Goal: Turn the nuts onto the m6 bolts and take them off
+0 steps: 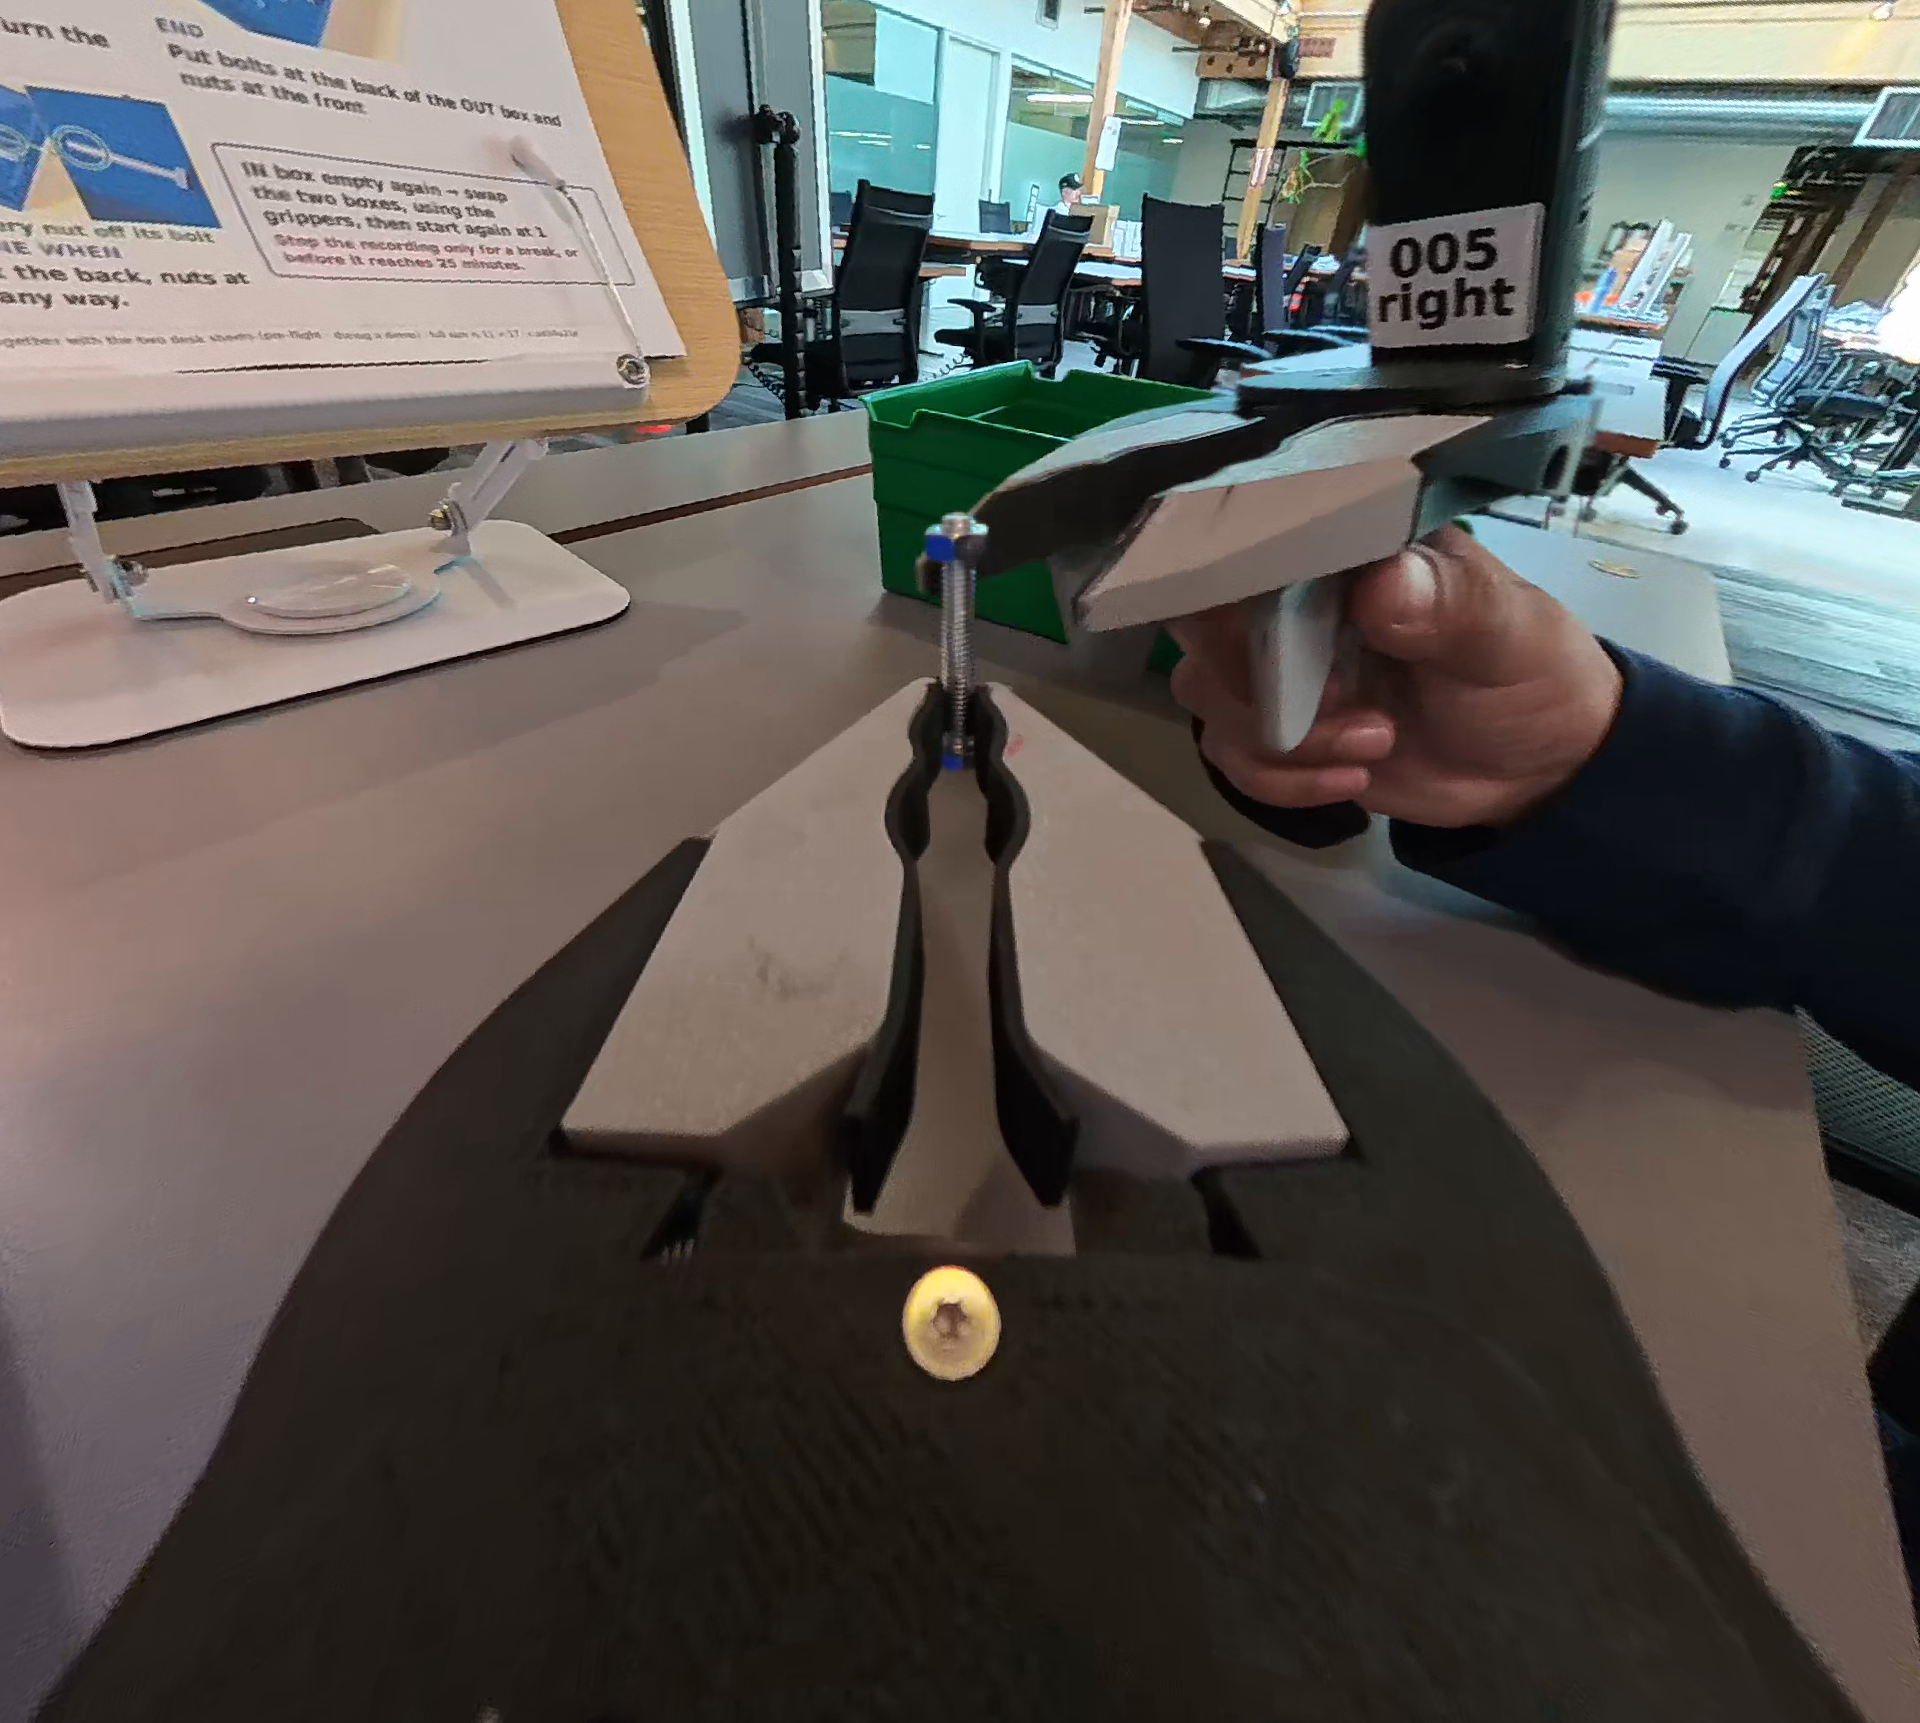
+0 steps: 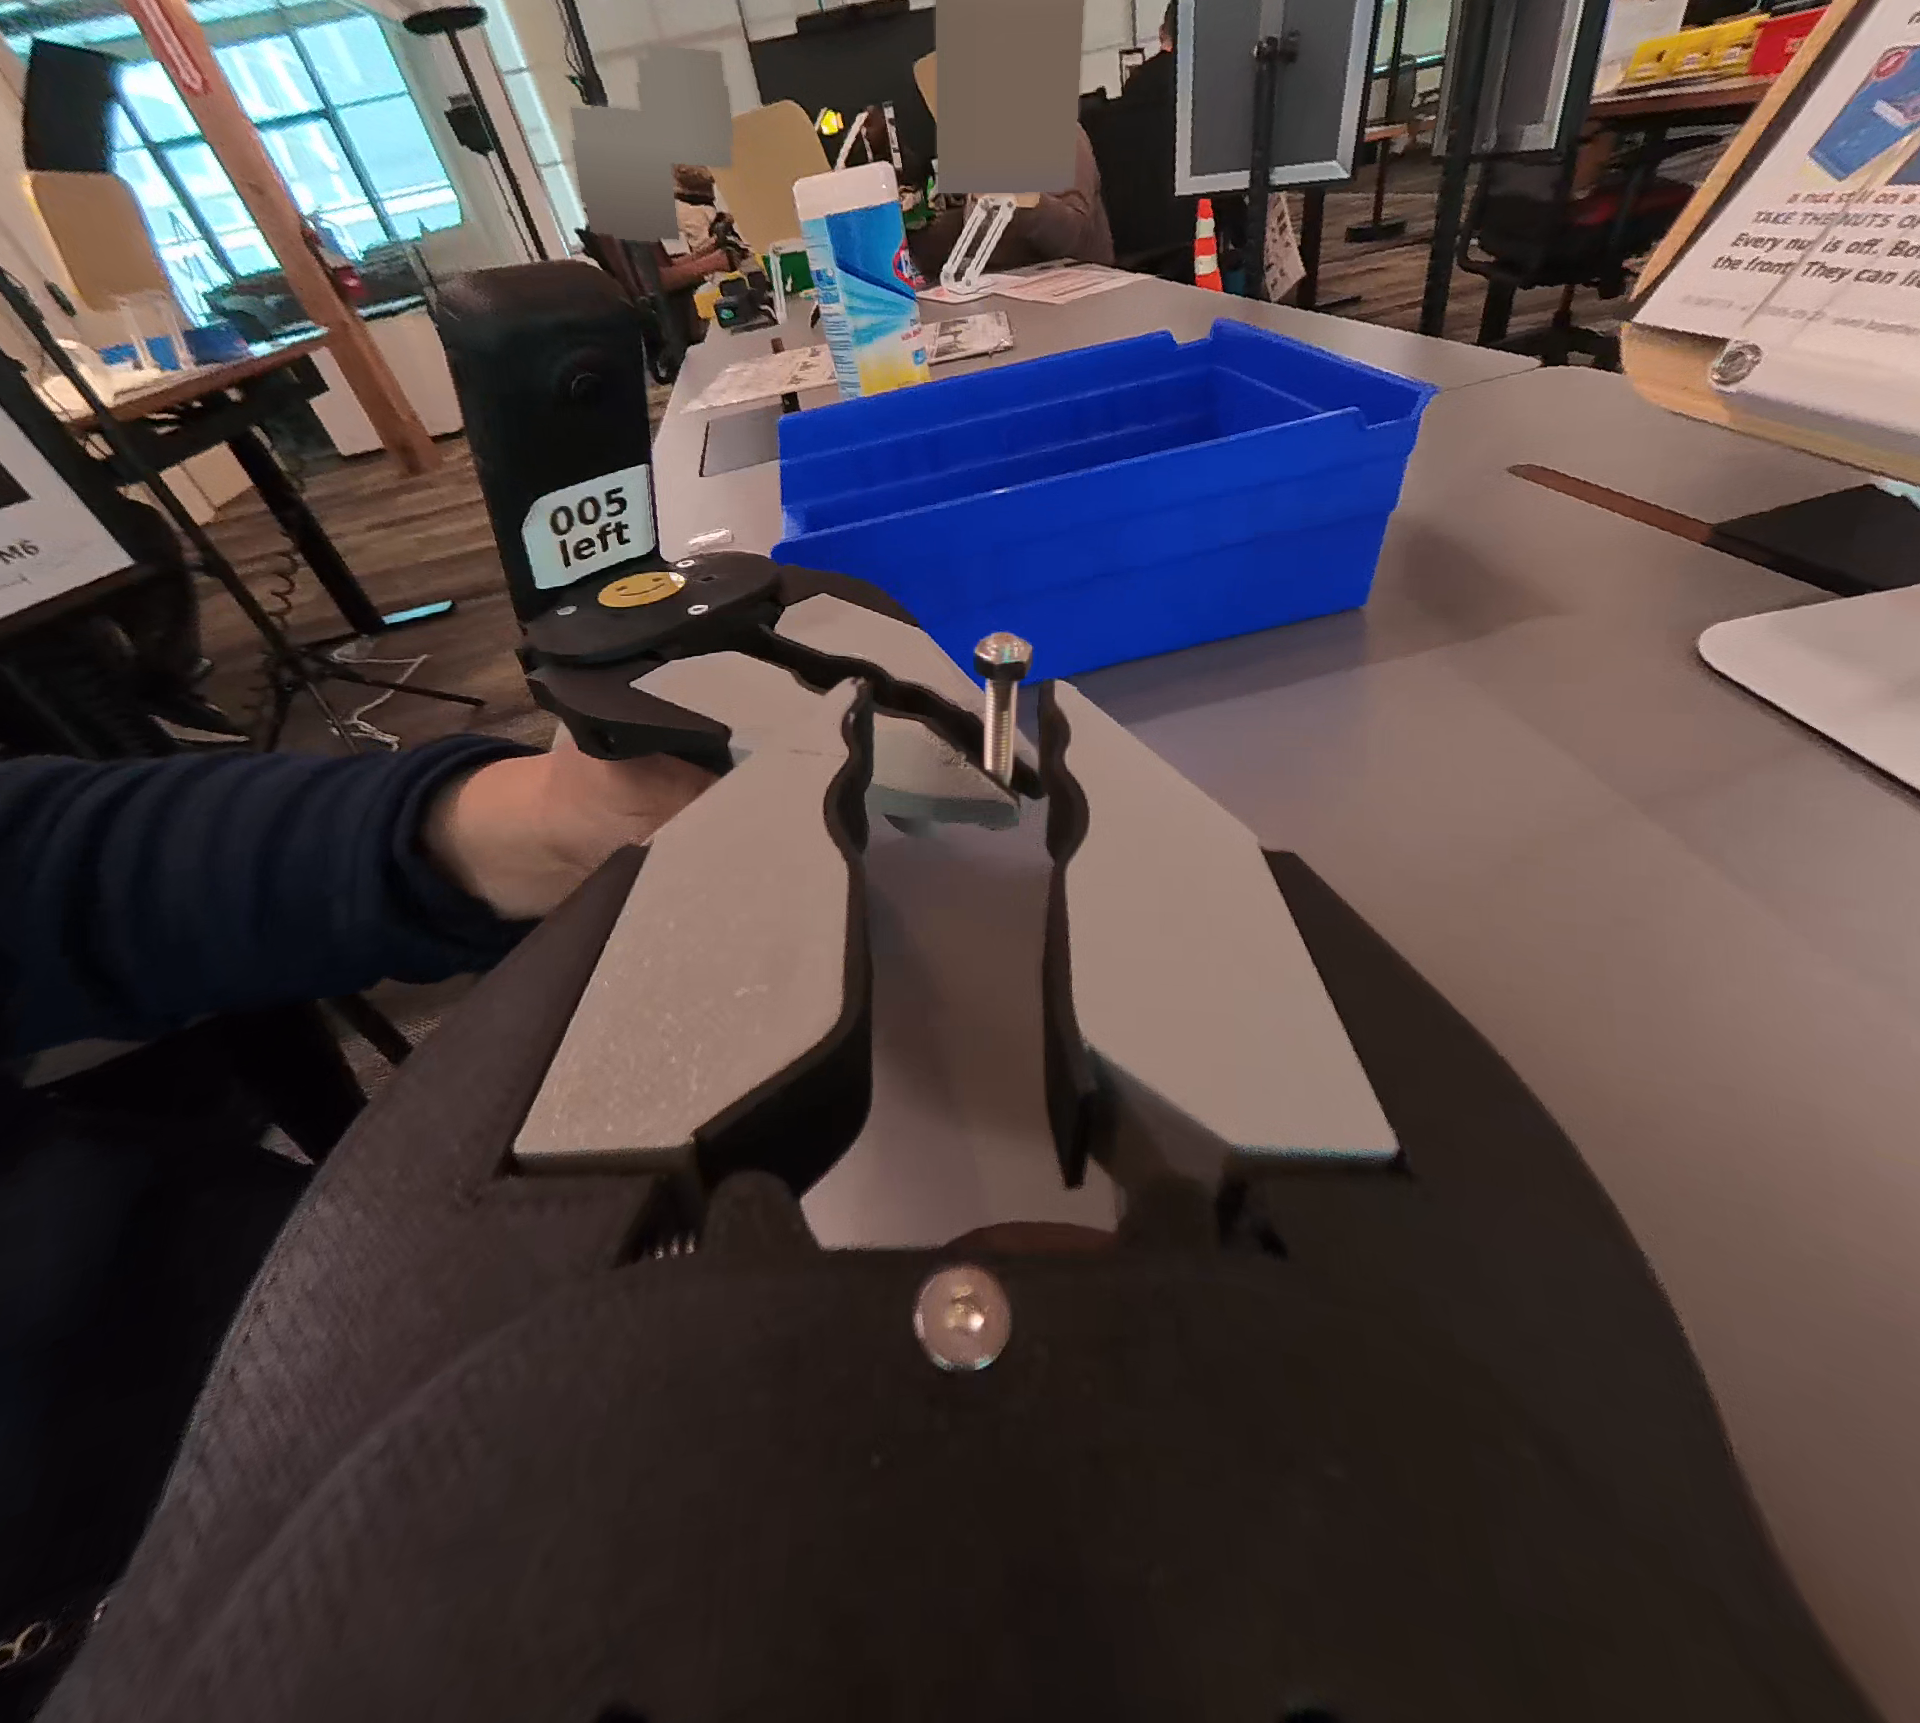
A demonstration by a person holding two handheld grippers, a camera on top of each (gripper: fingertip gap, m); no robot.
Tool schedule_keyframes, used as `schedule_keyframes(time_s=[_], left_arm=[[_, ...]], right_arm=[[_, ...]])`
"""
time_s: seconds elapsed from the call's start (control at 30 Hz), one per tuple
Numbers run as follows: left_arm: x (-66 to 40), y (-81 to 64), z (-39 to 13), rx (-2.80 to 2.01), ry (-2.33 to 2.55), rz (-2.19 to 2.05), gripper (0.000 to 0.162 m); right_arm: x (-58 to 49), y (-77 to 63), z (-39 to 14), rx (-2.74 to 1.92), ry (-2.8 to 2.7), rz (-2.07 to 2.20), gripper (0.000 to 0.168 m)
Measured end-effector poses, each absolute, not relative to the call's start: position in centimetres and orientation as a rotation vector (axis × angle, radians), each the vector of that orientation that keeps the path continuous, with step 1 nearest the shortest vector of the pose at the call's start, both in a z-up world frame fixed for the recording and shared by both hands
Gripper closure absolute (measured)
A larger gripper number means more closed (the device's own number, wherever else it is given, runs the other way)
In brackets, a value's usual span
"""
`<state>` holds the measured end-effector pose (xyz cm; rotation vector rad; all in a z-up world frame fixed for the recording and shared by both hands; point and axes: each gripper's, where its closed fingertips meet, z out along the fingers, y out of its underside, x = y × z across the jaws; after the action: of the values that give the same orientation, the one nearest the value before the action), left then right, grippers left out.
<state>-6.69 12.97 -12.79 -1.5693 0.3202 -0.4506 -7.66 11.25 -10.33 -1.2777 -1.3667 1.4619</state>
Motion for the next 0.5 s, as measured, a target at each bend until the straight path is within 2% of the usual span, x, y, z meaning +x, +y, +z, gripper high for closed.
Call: schedule_keyframes(time_s=[0.17, 0.3, 0.5], left_arm=[[-4.7, 12.7, -13.3, -1.586, 0.408, -0.443, 0.158], [-4.8, 12.9, -13.3, -1.589, 0.393, -0.424, 0.158], [-7.1, 13.2, -13.1, -1.593, 0.289, -0.392, 0.158]], right_arm=[[-8.0, 10.0, -10.1, -1.252, -1.371, 1.602, 0.136], [-8.1, 11.0, -10.7, -1.304, -1.364, 1.549, 0.132], [-7.3, 11.4, -9.8, -1.275, -1.323, 1.593, 0.135]])
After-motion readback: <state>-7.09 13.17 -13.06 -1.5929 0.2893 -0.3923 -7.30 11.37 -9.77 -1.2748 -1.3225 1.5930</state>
